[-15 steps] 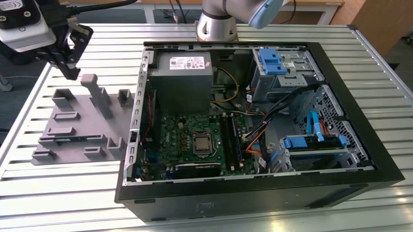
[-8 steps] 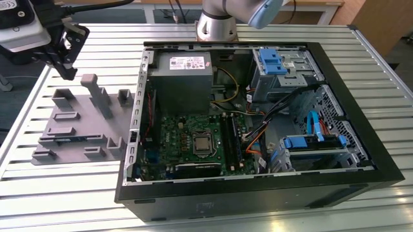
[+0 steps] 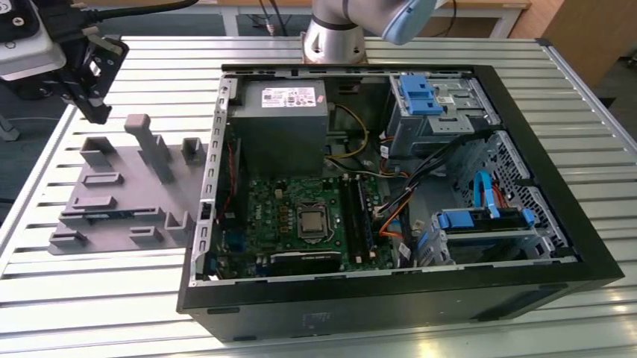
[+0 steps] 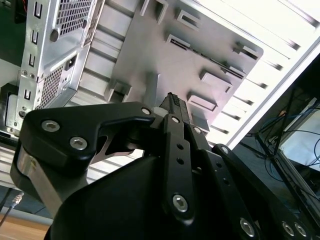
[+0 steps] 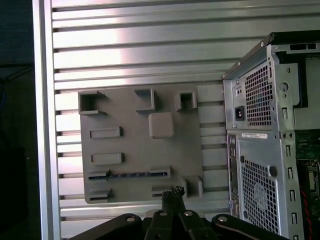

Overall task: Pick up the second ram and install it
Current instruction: 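Reach for the second ram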

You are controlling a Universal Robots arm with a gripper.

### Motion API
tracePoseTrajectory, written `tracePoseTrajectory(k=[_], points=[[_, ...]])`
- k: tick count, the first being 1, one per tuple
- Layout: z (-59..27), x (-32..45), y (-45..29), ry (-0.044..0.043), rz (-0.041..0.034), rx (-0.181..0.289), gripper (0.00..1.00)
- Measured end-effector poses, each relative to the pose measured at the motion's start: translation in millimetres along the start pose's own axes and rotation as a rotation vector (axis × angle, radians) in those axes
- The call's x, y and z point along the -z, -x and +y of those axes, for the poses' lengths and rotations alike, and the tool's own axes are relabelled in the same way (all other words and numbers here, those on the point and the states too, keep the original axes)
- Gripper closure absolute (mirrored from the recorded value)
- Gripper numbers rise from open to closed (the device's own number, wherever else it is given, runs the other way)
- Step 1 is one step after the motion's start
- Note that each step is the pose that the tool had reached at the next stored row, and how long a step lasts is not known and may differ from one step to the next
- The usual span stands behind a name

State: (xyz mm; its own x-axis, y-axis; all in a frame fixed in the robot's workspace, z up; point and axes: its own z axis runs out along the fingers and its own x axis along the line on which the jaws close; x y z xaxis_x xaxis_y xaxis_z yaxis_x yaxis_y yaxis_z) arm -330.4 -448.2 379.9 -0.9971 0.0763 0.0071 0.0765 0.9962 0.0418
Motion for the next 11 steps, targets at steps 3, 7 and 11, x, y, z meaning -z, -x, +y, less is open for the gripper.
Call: tracePoseTrajectory(k=[3, 7, 11], points=[[-0.2, 0.0, -2.5, 0.0000, 0.0000, 0.000, 0.89], [-0.5, 0.0, -5.8, 0.0000, 0.0000, 0.000, 0.89], [-0.7, 0.0, -9.2, -0.0001, 0.0001, 0.000, 0.89]])
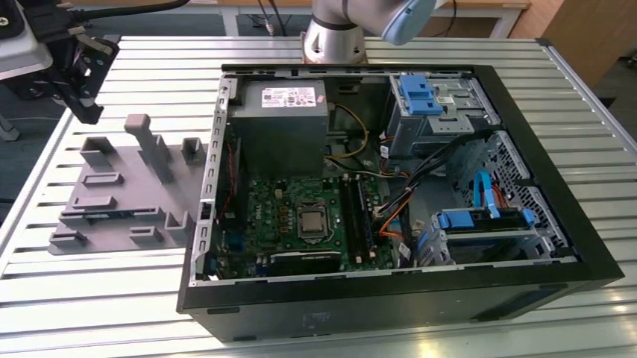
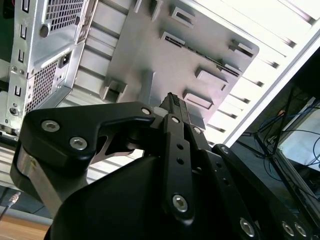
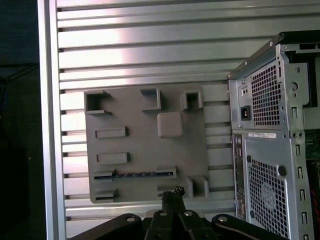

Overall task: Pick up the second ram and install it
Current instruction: 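Reach for the second ram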

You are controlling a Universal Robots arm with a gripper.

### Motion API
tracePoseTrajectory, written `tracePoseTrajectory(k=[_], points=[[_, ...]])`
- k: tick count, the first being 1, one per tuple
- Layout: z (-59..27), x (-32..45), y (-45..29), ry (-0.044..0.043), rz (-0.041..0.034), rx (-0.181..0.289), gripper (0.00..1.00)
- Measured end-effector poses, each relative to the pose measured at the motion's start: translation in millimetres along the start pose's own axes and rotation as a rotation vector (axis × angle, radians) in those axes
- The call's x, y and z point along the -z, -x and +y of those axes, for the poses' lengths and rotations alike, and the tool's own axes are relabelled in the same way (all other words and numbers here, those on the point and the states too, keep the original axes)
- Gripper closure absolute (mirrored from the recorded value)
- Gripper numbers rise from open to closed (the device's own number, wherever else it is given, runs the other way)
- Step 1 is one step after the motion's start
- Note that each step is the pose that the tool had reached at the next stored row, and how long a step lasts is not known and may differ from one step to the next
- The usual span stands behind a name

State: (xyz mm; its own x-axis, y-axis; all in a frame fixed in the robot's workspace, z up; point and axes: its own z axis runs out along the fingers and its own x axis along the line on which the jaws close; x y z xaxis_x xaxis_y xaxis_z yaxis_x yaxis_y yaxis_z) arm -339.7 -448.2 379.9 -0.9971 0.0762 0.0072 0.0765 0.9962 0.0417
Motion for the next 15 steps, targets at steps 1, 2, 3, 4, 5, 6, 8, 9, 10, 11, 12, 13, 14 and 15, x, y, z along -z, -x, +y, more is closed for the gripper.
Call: tracePoseTrajectory(k=[1, 2, 3, 4, 5, 6, 8, 9, 10, 11, 12, 13, 14, 15], points=[[-0.1, 0.0, -0.9, 0.0000, 0.0000, 0.000, 0.89], [-0.1, 0.0, -1.7, 0.0000, 0.0000, 0.000, 0.89], [-0.2, -0.1, -2.6, 0.0001, 0.0000, 0.000, 0.89], [-0.3, 0.0, -3.4, 0.0000, 0.0000, 0.000, 0.89], [-0.4, -0.1, -4.4, 0.0000, 0.0000, 0.000, 0.89], [-0.4, -0.1, -5.3, 0.0001, 0.0000, 0.000, 0.89], [-0.6, -0.1, -7.1, 0.0001, 0.0000, 0.000, 0.89], [-0.6, -0.2, -8.1, 0.0001, -0.0001, 0.000, 0.89], [-0.7, -0.2, -9.0, 0.0001, -0.0001, 0.000, 0.89], [-0.8, -0.2, -10.0, 0.0001, -0.0001, 0.000, 0.89], [-0.8, -0.2, -10.9, 0.0001, -0.0001, 0.000, 0.89], [-0.9, -0.2, -11.8, 0.0001, -0.0001, 0.000, 0.89], [-1.0, -0.2, -12.7, 0.0000, 0.0000, 0.000, 0.89], [-1.0, -0.3, -13.5, 0.0001, -0.0001, 0.000, 0.89]])
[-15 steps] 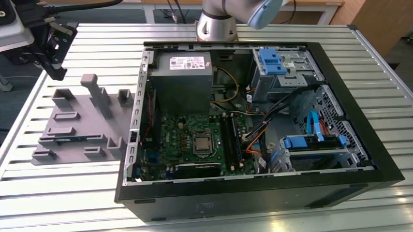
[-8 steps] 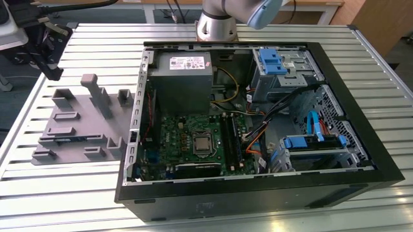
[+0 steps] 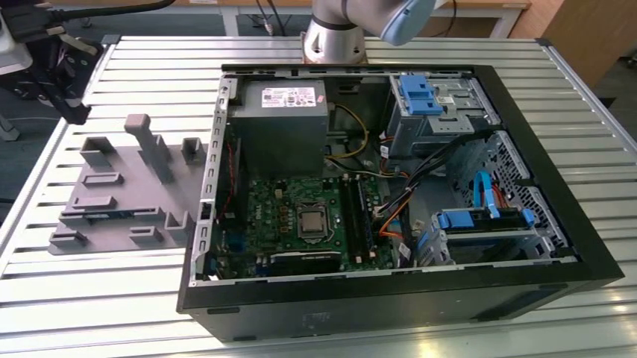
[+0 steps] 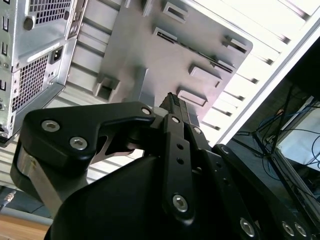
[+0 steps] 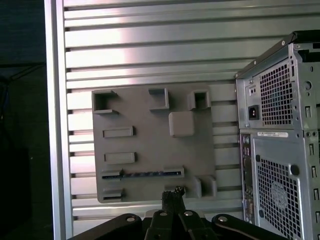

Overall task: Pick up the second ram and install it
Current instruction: 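Reach for the second ram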

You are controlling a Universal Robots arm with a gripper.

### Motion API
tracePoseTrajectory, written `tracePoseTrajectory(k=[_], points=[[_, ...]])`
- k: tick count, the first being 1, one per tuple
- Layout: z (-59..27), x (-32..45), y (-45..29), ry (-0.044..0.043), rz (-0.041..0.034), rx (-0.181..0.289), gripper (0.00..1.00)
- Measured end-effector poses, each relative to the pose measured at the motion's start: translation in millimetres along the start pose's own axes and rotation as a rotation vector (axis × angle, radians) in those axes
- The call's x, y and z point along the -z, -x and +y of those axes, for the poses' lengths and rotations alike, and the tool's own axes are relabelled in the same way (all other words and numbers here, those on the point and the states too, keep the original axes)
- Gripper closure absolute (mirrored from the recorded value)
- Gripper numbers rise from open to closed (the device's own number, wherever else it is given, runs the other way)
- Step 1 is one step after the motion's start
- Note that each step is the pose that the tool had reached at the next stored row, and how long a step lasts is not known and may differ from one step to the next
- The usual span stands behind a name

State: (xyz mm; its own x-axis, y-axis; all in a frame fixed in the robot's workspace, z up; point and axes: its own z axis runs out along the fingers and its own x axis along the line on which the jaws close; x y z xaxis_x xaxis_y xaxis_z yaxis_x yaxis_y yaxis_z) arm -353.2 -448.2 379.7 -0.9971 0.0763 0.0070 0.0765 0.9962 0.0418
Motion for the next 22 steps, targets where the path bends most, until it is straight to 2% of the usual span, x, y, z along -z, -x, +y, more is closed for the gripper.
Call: tracePoseTrajectory(k=[5, 10, 22], points=[[-0.2, 0.0, -2.5, -0.0001, 0.0002, 0.002, 0.89], [-0.4, 0.0, -4.8, -0.0003, 0.0011, 0.025, 0.89], [-1.6, -0.1, -21.3, -0.0002, 0.0011, 0.025, 0.89]])
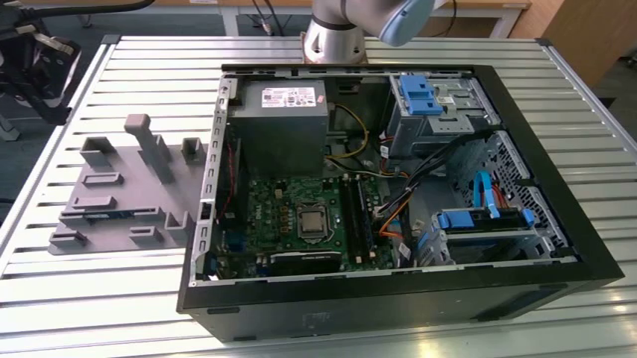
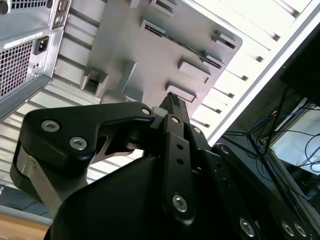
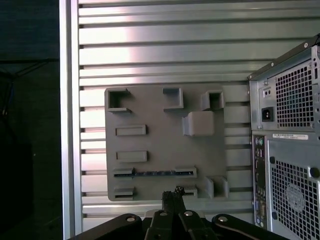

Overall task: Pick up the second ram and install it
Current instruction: 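Reach for the second ram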

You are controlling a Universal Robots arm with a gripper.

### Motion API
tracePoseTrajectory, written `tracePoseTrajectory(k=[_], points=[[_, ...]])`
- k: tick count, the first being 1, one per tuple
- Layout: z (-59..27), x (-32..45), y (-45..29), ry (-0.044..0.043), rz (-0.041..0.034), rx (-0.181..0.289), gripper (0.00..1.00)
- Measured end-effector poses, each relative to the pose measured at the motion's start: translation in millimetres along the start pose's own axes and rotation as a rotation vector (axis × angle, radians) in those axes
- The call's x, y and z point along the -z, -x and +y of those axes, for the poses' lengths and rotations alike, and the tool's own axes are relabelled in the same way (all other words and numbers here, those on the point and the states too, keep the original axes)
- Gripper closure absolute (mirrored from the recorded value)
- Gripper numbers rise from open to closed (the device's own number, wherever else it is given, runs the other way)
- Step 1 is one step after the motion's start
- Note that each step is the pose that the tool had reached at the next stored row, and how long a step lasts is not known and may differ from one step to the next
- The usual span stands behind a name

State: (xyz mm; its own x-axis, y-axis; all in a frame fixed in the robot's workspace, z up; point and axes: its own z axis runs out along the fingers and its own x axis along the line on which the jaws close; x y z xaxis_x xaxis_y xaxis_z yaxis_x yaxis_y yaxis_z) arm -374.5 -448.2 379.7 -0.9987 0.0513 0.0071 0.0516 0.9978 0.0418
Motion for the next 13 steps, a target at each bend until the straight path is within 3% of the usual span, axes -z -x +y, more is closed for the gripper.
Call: tracePoseTrajectory(k=[13], points=[[-0.7, -0.1, -12.6, 0.0000, 0.0000, 0.000, 0.89]])
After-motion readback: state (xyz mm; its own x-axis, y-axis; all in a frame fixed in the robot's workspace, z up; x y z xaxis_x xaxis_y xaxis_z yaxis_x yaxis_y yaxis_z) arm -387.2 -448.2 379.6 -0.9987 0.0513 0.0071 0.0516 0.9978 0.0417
